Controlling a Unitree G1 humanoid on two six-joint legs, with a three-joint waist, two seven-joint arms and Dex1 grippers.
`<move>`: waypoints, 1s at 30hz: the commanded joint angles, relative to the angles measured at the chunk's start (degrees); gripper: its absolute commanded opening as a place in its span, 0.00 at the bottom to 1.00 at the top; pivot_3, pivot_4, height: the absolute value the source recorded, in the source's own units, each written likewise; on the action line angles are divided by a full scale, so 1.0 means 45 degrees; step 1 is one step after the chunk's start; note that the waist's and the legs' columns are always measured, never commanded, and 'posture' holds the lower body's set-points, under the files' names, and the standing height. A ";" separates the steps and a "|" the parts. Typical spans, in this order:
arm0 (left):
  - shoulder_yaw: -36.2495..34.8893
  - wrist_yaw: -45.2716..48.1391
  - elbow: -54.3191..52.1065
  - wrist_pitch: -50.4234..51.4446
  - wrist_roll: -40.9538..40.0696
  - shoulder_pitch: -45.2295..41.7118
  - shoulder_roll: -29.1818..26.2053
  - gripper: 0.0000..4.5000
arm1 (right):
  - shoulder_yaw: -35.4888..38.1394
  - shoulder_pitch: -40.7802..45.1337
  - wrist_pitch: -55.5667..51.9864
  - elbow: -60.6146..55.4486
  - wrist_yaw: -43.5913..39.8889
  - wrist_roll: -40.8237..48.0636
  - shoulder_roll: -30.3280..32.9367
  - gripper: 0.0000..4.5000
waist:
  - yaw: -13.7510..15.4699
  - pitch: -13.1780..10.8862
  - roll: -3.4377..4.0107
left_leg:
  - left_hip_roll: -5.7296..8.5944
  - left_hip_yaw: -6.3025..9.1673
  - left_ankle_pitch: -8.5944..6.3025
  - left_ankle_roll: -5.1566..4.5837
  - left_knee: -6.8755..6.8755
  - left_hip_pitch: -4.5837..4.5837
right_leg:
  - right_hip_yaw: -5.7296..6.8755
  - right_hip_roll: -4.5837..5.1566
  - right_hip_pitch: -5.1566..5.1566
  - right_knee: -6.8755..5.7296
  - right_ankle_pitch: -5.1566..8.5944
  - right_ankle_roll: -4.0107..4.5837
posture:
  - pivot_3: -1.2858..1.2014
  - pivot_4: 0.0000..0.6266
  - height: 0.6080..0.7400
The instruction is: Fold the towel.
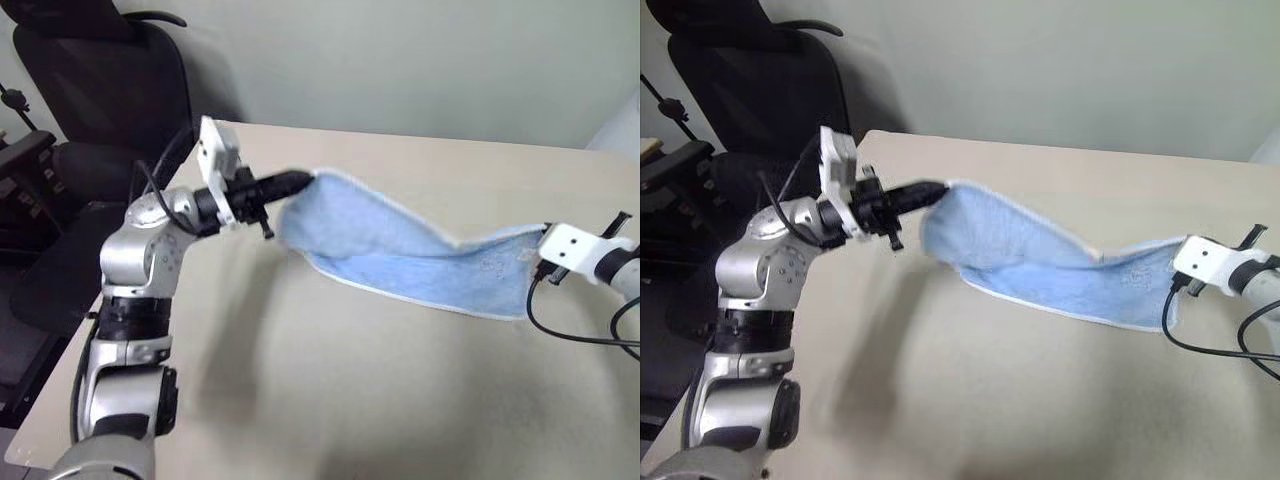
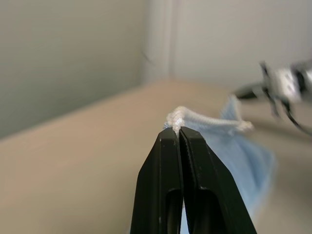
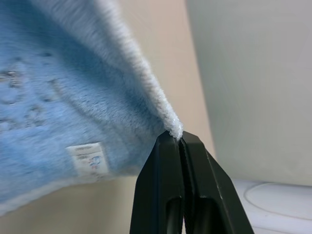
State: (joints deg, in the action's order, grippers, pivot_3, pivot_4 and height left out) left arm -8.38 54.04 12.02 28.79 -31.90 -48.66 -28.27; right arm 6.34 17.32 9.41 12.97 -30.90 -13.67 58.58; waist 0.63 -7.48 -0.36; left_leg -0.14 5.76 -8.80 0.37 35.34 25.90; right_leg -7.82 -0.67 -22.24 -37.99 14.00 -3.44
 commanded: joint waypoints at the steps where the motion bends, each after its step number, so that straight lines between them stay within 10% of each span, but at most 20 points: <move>1: -0.0525 -0.1568 0.2494 -0.1258 0.0577 -0.2135 0.0728 0.01 | 0.0208 0.1720 0.0497 0.1056 -0.0146 0.0051 0.0682 0.00 | 0.0006 -0.0006 0.0001 | 0.0000 0.0001 0.0006 -0.0010 0.0016 0.0007 | 0.0001 0.0001 0.0000 -0.0001 -0.0006 -0.0010 | 0.52 0.24 1.00; 9: -0.1272 -0.2090 0.7297 -0.4096 0.1210 -0.5962 0.0809 0.01 | -0.0173 0.5161 0.1544 0.3081 -0.0791 0.0162 0.1475 0.00 | -0.0037 -0.0020 -0.0005 | 0.0015 -0.0008 0.0003 -0.0050 -0.0024 0.0055 | -0.0025 0.0009 -0.0042 0.0037 -0.0023 -0.0046 | 0.52 0.24 1.00; 15: -0.0811 0.0463 0.5742 -0.3501 0.1047 -0.4954 -0.0177 0.01 | 0.0970 0.3952 0.1069 0.1853 -0.2221 0.1871 0.2067 0.00 | -0.0067 -0.0021 0.0000 | 0.0016 -0.0039 0.0002 -0.0052 -0.0052 0.0120 | -0.0033 0.0013 -0.0104 0.0054 0.0051 -0.0038 | 0.52 0.24 1.00; 30: 0.0564 0.3245 -0.6261 0.2098 -0.1135 0.7301 -0.4244 0.01 | 0.5474 -0.6807 -0.2350 -0.5248 -0.7359 0.5461 0.1170 0.00 | -0.0037 -0.0016 -0.0011 | 0.0008 -0.0042 -0.0130 -0.0015 0.0157 0.0069 | -0.0002 0.0004 0.0026 0.0015 0.0200 0.0101 | 0.52 0.24 1.00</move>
State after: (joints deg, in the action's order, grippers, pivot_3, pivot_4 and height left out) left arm -5.42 68.05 -12.54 37.05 -35.07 -16.49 -46.88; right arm 28.09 -13.06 -0.56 -9.24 -62.46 9.78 63.69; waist 0.46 -7.55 -0.41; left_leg -0.08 5.57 -9.42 0.34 36.06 25.83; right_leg -7.87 -0.65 -21.75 -37.94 14.99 -2.87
